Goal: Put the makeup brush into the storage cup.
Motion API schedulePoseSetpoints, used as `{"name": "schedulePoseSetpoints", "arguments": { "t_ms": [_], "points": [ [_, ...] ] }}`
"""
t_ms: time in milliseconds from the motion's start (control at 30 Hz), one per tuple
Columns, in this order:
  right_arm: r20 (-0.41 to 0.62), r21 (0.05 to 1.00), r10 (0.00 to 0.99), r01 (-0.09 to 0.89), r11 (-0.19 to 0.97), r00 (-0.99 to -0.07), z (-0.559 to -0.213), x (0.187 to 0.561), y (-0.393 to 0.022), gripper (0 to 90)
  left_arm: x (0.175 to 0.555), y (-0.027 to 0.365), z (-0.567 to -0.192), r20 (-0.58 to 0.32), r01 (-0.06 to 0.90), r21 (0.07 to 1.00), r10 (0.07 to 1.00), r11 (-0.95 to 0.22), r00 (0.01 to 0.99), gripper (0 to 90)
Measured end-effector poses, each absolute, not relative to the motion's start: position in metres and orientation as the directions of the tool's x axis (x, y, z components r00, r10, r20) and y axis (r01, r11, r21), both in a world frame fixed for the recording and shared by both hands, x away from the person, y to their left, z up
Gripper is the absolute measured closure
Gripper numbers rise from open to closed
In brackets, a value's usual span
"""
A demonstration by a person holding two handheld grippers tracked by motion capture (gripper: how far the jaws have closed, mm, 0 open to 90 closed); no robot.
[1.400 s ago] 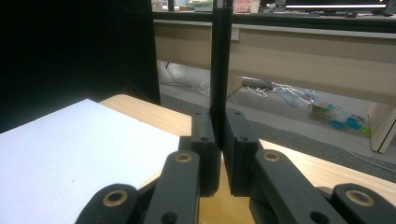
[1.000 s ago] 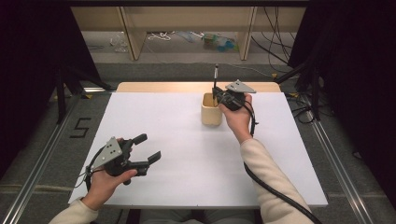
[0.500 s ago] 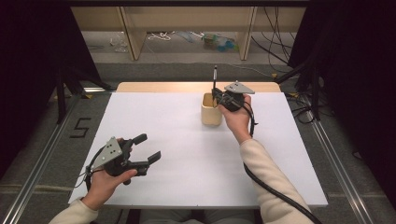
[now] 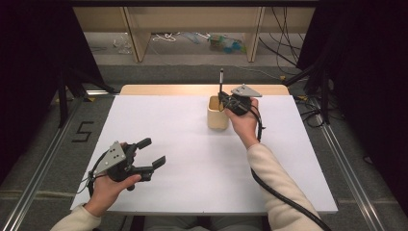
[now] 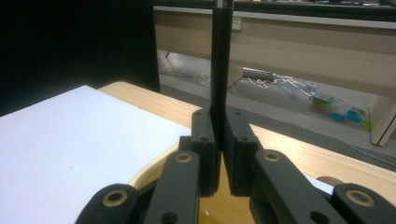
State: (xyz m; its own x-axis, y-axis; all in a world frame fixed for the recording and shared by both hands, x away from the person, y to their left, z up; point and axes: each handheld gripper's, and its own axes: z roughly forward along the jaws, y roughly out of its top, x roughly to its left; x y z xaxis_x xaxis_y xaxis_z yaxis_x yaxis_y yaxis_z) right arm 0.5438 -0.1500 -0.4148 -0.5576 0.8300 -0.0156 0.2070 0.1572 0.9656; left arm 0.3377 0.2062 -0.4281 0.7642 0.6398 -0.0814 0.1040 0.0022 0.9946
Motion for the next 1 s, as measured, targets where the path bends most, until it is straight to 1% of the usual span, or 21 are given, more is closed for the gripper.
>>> {"name": "schedulePoseSetpoints", "arguments": {
  "t_ms": [467,500,700,933,1000],
  "points": [
    [-0.006,0.964,0.832,0.219,0.153,-0.555,-0.4164,0.544,-0.1495,84.3,0.3379,0.2058,-0.4284,-0.085,0.104,0.995,0.638,0.007,0.765,17.1],
    [-0.001,0.959,0.832,0.234,0.158,-0.555,-0.4161,0.5433,-0.1497,84.3,0.3379,0.2058,-0.4284,-0.084,0.104,0.995,0.638,0.006,0.766,17.1],
    [0.01,0.963,0.828,0.229,0.144,-0.561,-0.4181,0.5439,-0.1482,84.3,0.3381,0.2065,-0.4275,-0.077,0.096,0.995,0.638,0.004,0.766,17.1],
    [0.027,0.956,0.83,0.256,0.141,-0.558,-0.42,0.5437,-0.1489,84.2,0.3378,0.2057,-0.4278,-0.083,0.105,0.994,0.638,0.003,0.765,17.1],
    [0.014,0.958,0.831,0.245,0.148,-0.556,-0.421,0.5446,-0.1495,84.3,0.3377,0.2064,-0.4274,-0.078,0.1,0.995,0.638,0.003,0.766,17.1]
  ]
}}
